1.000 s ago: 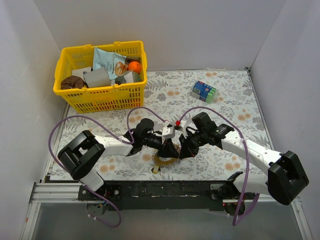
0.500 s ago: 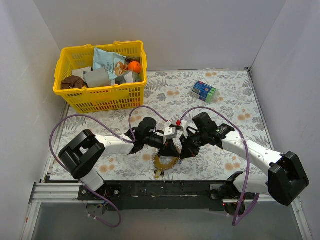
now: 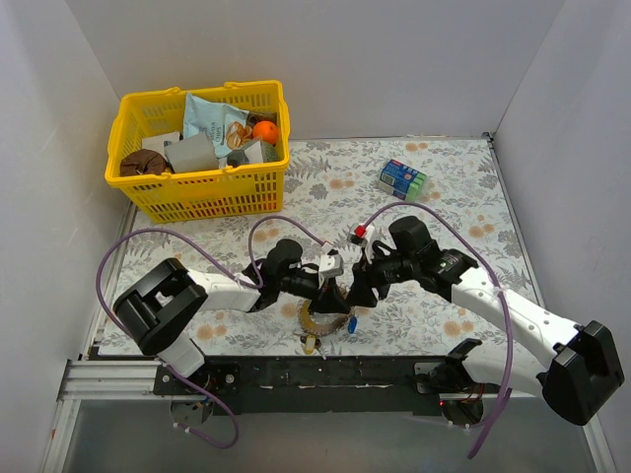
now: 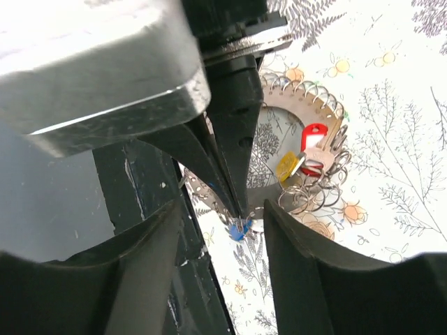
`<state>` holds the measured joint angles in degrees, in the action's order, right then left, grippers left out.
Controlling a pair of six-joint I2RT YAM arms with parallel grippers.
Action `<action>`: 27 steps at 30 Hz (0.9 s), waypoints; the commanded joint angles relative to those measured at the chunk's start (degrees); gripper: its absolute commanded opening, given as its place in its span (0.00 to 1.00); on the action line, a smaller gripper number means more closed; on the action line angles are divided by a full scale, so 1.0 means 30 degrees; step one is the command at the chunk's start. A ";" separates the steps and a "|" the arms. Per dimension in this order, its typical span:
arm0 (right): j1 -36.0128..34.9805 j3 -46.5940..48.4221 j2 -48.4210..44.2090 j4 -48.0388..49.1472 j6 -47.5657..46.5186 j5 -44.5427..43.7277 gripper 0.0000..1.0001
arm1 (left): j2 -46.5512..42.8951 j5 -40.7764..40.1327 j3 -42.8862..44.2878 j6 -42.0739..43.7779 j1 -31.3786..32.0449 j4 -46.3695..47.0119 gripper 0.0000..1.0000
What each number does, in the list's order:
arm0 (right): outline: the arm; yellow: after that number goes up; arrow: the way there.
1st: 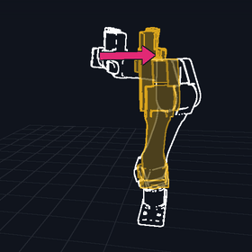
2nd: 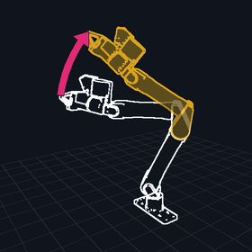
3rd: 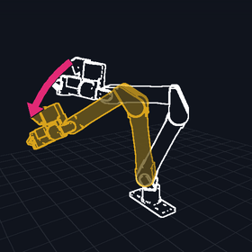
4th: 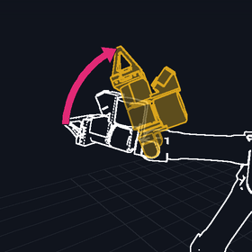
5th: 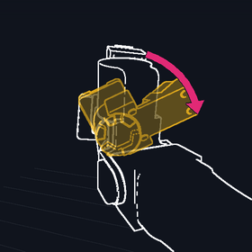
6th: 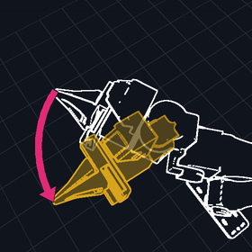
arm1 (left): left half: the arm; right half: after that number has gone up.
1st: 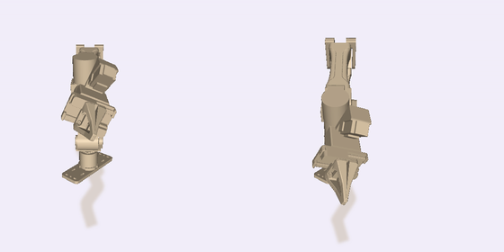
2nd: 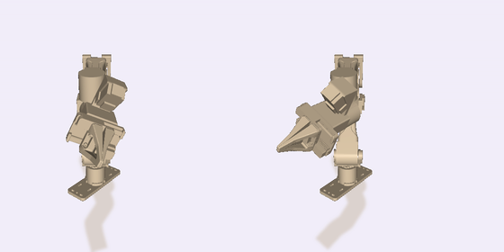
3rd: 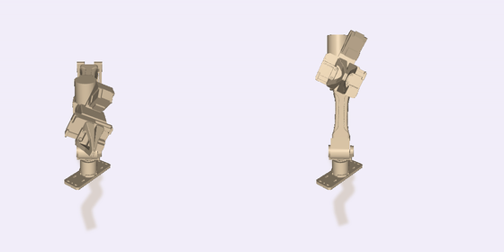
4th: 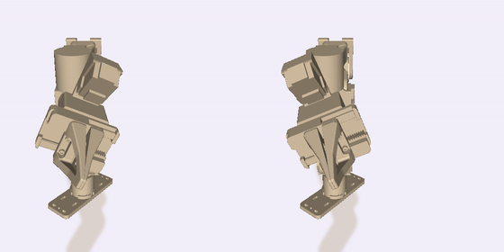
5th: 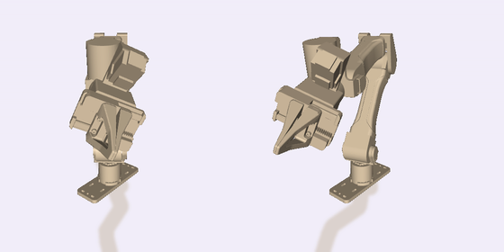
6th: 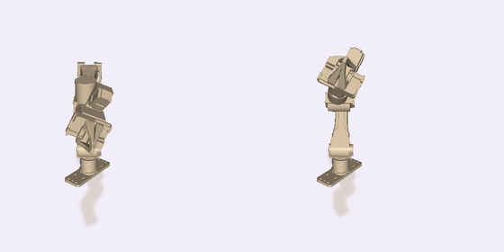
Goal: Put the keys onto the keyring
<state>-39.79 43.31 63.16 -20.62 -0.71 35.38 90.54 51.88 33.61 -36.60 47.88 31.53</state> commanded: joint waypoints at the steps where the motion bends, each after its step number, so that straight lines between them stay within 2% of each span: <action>1: -0.0067 -0.0228 -0.0953 0.1455 0.0677 -0.0390 0.61 | -0.1059 -0.0240 -0.0302 -0.0690 0.0125 0.2347 0.00; 7: -0.0038 -0.0784 -0.2067 0.1453 0.0764 -0.1479 0.64 | -0.1821 -0.1178 -0.1649 -0.1772 0.0125 0.5331 0.00; 12: 0.0109 -0.1106 -0.2740 0.1834 0.1027 -0.1304 0.59 | -0.2085 -0.2171 -0.3081 -0.3381 0.0125 0.8206 0.00; 14: 0.0168 -0.1398 -0.3004 0.2331 0.0999 -0.0632 0.57 | -0.1823 -0.2496 -0.3669 -0.3998 0.0125 1.0341 0.00; 17: 0.0168 -0.2042 -0.3880 0.3210 0.0999 0.0335 0.50 | -0.1062 -0.2966 -0.4521 -0.5258 0.0125 1.3126 0.00; 27: 0.0227 -0.3478 -0.4792 0.4265 0.1789 0.0980 0.41 | 0.3212 -0.3758 -0.5606 -0.8980 0.0095 2.1796 0.00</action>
<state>-39.38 34.13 49.56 -11.57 3.20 36.10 97.01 42.00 17.74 -58.28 48.12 73.34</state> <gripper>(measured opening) 0.424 0.010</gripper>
